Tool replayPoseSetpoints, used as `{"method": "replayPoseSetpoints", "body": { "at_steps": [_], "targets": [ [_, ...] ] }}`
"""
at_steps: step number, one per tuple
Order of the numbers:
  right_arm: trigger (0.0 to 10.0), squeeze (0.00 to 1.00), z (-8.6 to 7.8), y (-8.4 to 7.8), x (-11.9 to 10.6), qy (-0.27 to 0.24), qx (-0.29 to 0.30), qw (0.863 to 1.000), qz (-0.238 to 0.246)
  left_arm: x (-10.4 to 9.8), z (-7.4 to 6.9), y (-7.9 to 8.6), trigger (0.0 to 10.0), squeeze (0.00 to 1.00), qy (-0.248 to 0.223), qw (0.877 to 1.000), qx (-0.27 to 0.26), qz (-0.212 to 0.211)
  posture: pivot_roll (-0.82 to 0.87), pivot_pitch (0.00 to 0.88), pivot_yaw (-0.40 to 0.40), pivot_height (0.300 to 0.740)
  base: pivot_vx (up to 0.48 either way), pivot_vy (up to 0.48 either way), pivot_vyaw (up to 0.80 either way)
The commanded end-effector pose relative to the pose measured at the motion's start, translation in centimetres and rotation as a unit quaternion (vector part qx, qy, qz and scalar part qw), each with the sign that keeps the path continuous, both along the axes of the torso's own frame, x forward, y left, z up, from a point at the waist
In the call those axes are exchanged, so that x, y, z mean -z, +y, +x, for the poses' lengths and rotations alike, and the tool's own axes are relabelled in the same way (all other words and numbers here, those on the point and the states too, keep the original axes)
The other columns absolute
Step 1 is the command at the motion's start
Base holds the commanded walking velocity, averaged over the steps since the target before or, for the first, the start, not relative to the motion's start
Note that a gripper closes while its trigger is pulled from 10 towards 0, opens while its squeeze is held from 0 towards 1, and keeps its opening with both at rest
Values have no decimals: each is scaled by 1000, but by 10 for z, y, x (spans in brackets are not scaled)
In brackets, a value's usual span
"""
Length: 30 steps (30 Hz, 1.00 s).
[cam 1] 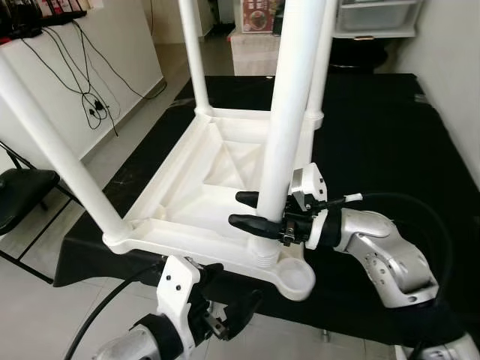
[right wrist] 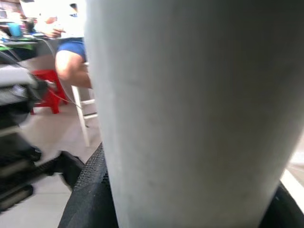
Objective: Building children table
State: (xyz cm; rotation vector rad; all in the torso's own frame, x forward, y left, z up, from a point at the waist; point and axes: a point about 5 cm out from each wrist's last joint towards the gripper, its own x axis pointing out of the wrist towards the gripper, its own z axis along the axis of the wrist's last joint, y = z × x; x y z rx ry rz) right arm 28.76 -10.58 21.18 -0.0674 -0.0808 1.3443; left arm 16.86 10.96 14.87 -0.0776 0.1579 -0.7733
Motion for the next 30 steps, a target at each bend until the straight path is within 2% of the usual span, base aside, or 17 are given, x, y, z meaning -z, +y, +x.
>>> {"method": "replayPoseSetpoints", "body": {
  "at_steps": [1, 2, 5, 11, 14, 16, 17, 18, 19, 20, 21, 24, 25, 28, 30],
  "targets": [
    [10000, 0, -2, 2, -4, -4, -17, 1000, 1, 1, -6, -4, 10000, 0, 3, 1000, 18, 4, 22, 128, 26, 740, 0, 0, 0],
    [10000, 0, -3, 2, -5, -2, -28, 1000, 1, 2, -13, -6, 10000, 0, 6, 999, 46, 12, 23, 129, 25, 740, 0, 0, 0],
    [10000, 0, 0, 1, -7, -6, -41, 999, 2, 2, -19, -10, 10000, 0, 9, 997, 71, 16, 23, 136, 25, 740, 0, 0, 0],
    [10000, 0, 4, -3, -11, -13, -42, 999, 3, 1, -15, -9, 10000, 0, 8, 999, 51, 15, 24, 142, 28, 740, 0, 0, 0],
    [10000, 0, 6, -11, -14, -13, -44, 999, 5, -1, -8, -6, 10000, 0, 1, 1000, 27, 16, 27, 150, 28, 740, 0, 0, 0],
    [10000, 0, 5, -15, -15, -13, -50, 999, 4, -3, -7, -7, 10000, 0, -7, 999, 32, 19, 28, 155, 29, 740, 0, 0, 0],
    [10000, 0, 3, -20, -14, -12, -64, 998, -3, -5, -9, -9, 10000, 0, -17, 998, 55, 22, 31, 160, 30, 740, 0, 0, 0],
    [10000, 0, 3, -20, -14, -12, -64, 998, -3, -5, -9, -9, 10000, 0, -17, 998, 55, 22, 31, 160, 30, 740, 0, 0, 0],
    [10000, 0, 1, -25, -12, -6, -81, 997, -11, -5, -13, -12, 10000, 0, -18, 996, 85, 25, 40, 167, 32, 740, 0, 0, 0],
    [10000, 0, 1, -25, -12, -6, -81, 997, -11, -5, -13, -12, 10000, 0, -18, 996, 85, 25, 40, 167, 32, 740, 0, 0, 0],
    [10000, 0, 3, -31, -9, 4, -91, 996, -15, -6, -16, -16, 10000, 0, -16, 993, 119, 19, 54, 173, 31, 740, 0, 0, 0],
    [10000, 0, 4, -35, -7, 11, -96, 995, -17, -6, -19, -18, 10000, 0, -14, 990, 140, 15, 57, 175, 32, 740, 0, 0, 0],
    [10000, 0, 9, -40, -5, 9, -89, 996, -16, -6, -23, -19, 10000, 0, -8, 987, 163, 11, 70, 192, 52, 740, 0, 0, 0],
    [10000, 0, 12, -43, -9, -1, -85, 996, -3, -7, -30, -16, 10000, 0, 3, 983, 184, 8, 85, 217, 75, 740, 0, 0, 0],
    [10000, 0, 12, -44, -10, -7, -85, 996, -2, -8, -31, -13, 10000, 0, 6, 984, 180, 10, 87, 228, 83, 740, 0, 0, 0]
  ]
}}
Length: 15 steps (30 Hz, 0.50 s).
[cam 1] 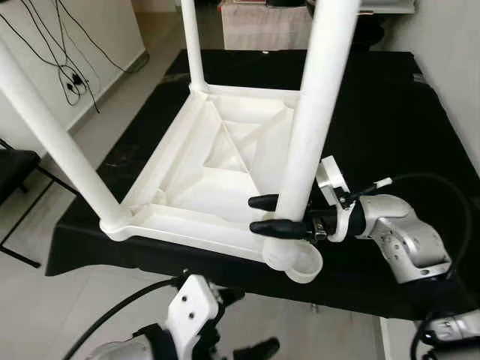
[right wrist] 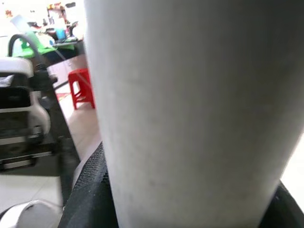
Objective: Building children table
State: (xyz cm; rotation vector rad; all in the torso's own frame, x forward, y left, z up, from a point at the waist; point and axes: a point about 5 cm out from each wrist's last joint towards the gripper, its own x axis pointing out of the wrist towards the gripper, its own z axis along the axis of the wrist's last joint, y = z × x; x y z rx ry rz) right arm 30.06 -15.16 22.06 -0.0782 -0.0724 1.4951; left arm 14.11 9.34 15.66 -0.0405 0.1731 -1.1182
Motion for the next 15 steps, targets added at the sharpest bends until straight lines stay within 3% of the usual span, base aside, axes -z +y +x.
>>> {"method": "replayPoseSetpoints", "body": {
  "at_steps": [1, 4, 8, 9, 11, 14, 15],
  "targets": [
    [10000, 0, -2, 1, -3, -10, -11, 1000, 9, 0, -4, 5, 10000, 0, 8, 1000, 2, 9, 87, 228, 83, 740, 0, 0, 0],
    [10000, 0, -3, 1, -4, -15, -4, 1000, 15, 0, 0, 8, 10000, 0, 12, 1000, -24, 10, 85, 235, 86, 740, 0, 0, 0],
    [10000, 0, 2, 10, -29, -45, 46, 993, 99, -5, 31, 24, 10000, 0, 3, 985, -171, -13, 57, 230, 73, 740, 0, 0, 0],
    [10000, 0, 2, 10, -29, -45, 46, 993, 99, -5, 31, 24, 10000, 0, 3, 985, -171, -13, 57, 230, 73, 740, 0, 0, 0],
    [10000, 0, 6, 18, -59, -62, 85, 978, 181, -14, 53, 34, 10000, 0, -12, 963, -263, -51, 28, 205, 59, 740, 0, 0, 0],
    [10000, 0, 6, 18, -59, -62, 85, 978, 181, -14, 53, 34, 10000, 0, -12, 963, -263, -51, 28, 205, 59, 740, 0, 0, 0],
    [10000, 0, 7, 20, -71, -67, 97, 970, 210, -17, 59, 38, 10000, 0, -17, 954, -292, -64, 28, 205, 59, 740, 0, 0, 0]
  ]
}}
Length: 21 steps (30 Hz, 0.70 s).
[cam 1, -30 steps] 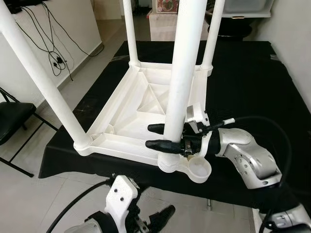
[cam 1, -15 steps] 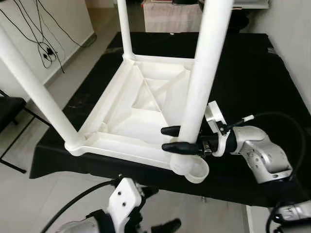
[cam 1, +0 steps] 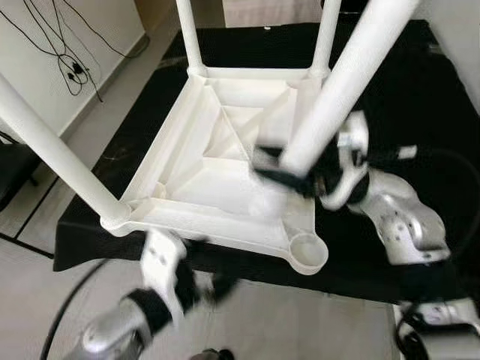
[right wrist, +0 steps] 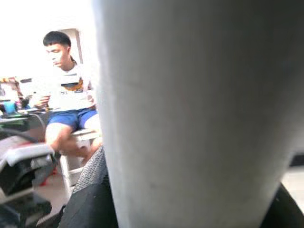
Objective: Building children table
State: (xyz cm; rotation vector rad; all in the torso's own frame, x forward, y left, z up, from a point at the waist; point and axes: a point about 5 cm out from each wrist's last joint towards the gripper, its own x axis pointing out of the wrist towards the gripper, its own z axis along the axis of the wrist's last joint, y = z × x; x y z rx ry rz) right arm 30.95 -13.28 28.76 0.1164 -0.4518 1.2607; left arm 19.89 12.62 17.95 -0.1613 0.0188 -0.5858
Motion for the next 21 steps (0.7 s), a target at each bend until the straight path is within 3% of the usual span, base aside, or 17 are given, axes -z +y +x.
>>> {"method": "replayPoseSetpoints", "body": {
  "at_steps": [1, 4, 11, 16, 21],
  "targets": [
    [10000, 0, -3, 4, -14, -8, 13, 999, 36, 5, 7, 8, 10000, 0, 13, 999, -43, 2, 11, 171, 45, 740, 0, 0, 0],
    [10000, 0, -5, 7, -20, -16, 28, 999, 41, 6, 12, 10, 10000, 0, 10, 998, -64, 15, 3, 156, 40, 740, 0, 0, 0],
    [10000, 0, -3, 15, 2, -4, 63, 998, 1, 9, 21, 10, 10000, 0, 11, 996, -85, 17, -1, 121, 41, 740, 0, 0, 0],
    [10000, 0, -3, 19, 6, 5, 68, 998, -2, 9, 23, 10, 10000, 0, 14, 996, -90, 20, 3, 114, 43, 740, -439, 0, 0],
    [10000, 0, -4, 24, 8, 14, 85, 996, -3, 8, 30, 18, 10000, 0, 4, 993, -117, 25, 15, 98, 47, 740, 0, 0, 0]
  ]
}}
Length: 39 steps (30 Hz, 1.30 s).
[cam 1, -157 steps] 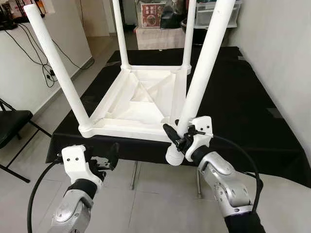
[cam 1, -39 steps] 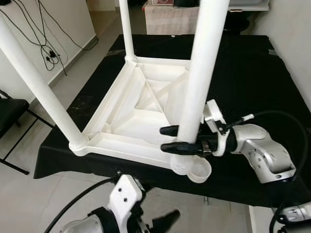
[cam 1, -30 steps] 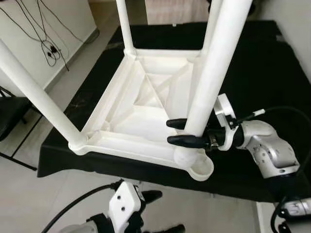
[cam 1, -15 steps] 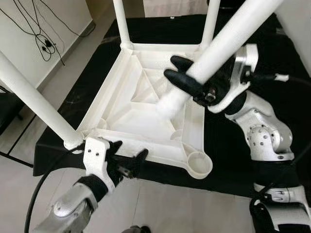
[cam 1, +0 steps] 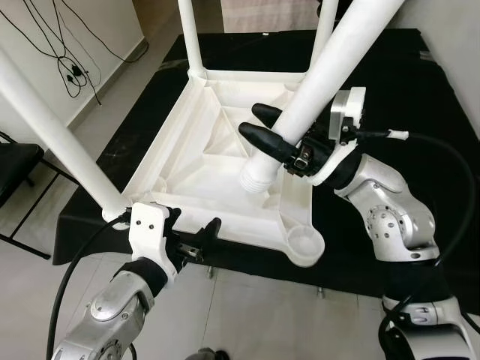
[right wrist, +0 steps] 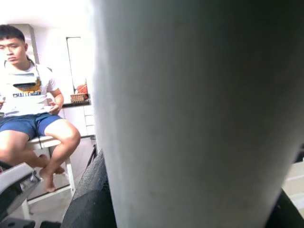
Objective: Building children table
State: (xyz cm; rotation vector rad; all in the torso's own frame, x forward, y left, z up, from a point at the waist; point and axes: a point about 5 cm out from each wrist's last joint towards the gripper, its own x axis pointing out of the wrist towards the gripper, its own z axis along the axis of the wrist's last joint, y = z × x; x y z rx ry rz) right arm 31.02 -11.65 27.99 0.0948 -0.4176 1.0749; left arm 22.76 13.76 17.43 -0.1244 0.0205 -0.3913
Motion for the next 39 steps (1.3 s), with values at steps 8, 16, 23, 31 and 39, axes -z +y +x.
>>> {"method": "replayPoseSetpoints", "body": {
  "at_steps": [8, 16, 23, 31, 39],
  "targets": [
    [10000, 0, -1, 8, 2, -9, 12, 1000, -14, 7, 1, 8, 10000, 0, 1, 1000, -25, 8, 14, 95, 45, 740, 0, 0, 0],
    [10000, 0, 3, 8, 9, -6, 36, 999, -38, 14, -1, 7, 10000, 0, 7, 999, -25, 18, 10, 82, 37, 740, 0, 0, 0],
    [10000, 0, 13, 9, 17, 6, 93, 993, -66, 21, -4, 9, 10000, 0, 9, 999, -18, 48, 12, 79, 35, 740, 0, 0, 0],
    [10000, 0, 32, -2, 21, 57, 173, 981, -60, 25, -12, 13, 10000, 0, 3, 997, -10, 79, 17, 93, 34, 740, 0, 0, -300],
    [10000, 0, 17, 8, 10, 49, 82, 995, -18, 22, -19, 9, 10000, 0, -11, 997, 12, 78, 20, 128, 34, 740, 0, 0, -800]
  ]
}}
